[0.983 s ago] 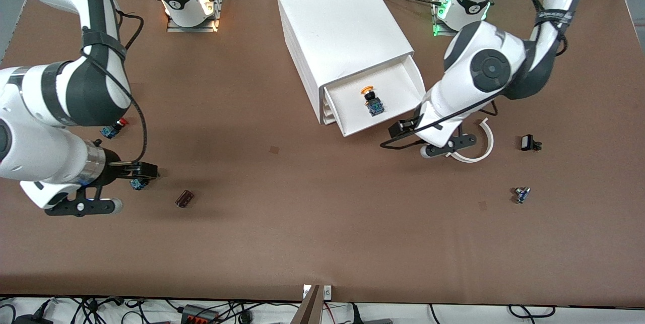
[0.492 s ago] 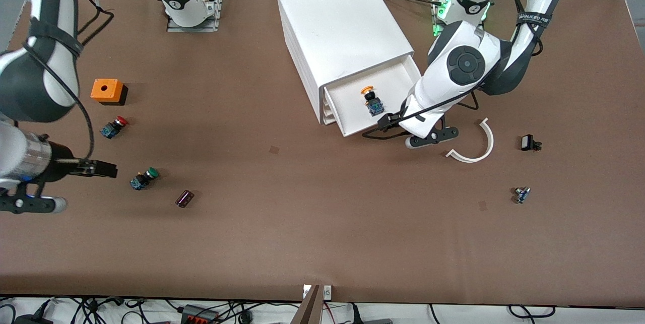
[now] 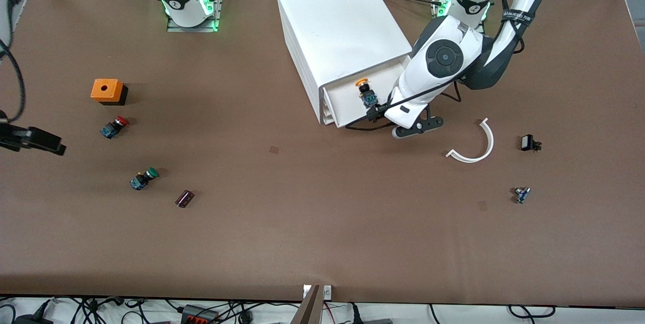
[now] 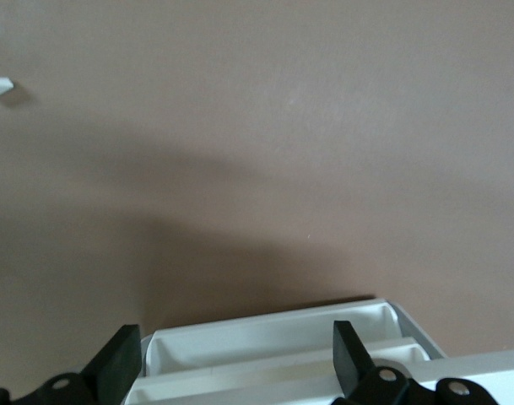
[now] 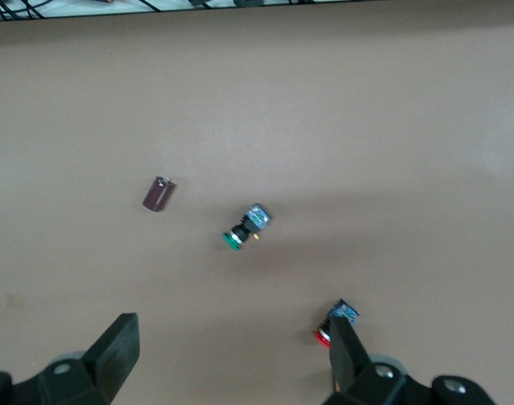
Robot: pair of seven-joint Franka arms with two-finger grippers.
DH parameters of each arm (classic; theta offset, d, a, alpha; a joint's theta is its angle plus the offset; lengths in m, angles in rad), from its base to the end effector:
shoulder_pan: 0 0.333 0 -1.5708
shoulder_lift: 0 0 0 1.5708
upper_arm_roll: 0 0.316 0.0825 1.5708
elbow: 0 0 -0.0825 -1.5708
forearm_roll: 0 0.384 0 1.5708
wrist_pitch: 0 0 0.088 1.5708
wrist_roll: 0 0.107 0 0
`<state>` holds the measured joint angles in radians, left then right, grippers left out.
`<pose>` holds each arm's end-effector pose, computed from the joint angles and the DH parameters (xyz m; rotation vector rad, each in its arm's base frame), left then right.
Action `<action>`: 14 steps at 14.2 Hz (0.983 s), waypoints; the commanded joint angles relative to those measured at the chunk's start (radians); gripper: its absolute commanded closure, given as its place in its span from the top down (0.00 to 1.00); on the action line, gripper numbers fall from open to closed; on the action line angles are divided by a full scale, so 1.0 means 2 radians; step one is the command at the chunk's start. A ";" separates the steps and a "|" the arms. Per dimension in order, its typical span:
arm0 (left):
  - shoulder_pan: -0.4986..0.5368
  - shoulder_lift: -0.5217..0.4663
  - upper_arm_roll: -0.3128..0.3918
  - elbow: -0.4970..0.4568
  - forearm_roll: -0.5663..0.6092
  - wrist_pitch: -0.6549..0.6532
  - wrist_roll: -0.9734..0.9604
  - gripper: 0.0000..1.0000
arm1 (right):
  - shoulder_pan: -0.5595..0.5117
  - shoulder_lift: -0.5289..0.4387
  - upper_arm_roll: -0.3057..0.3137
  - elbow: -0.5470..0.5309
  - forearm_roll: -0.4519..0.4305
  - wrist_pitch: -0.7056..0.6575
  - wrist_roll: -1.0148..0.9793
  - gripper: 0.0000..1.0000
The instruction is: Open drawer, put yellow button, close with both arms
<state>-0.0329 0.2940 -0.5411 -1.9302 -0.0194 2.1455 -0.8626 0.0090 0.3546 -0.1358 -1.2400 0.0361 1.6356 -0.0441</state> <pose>0.5151 -0.3165 0.3542 2.9964 0.4770 -0.2096 0.6616 -0.0637 0.5724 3.1242 -0.1170 0.0672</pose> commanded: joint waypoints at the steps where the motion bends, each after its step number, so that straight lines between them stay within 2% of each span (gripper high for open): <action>1: 0.005 -0.024 -0.021 -0.019 0.011 -0.024 -0.017 1.00 | -0.016 -0.038 0.020 -0.043 -0.010 0.009 -0.018 1.00; 6: 0.006 -0.024 -0.052 -0.030 0.005 -0.034 -0.058 1.00 | -0.015 -0.050 0.020 -0.039 -0.012 -0.034 -0.016 1.00; 9: 0.006 -0.024 -0.062 -0.036 -0.026 -0.036 -0.072 1.00 | -0.013 -0.061 0.021 -0.050 -0.034 -0.048 -0.006 1.00; 14: 0.006 -0.024 -0.068 -0.034 -0.039 -0.057 -0.073 1.00 | -0.014 -0.112 0.022 -0.141 -0.036 0.000 0.004 1.00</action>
<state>-0.0313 0.2789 -0.6590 -1.9741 -0.0712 2.0567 -1.0010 -0.0109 0.2163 -0.1088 -1.3904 -0.0158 1.5734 -0.0619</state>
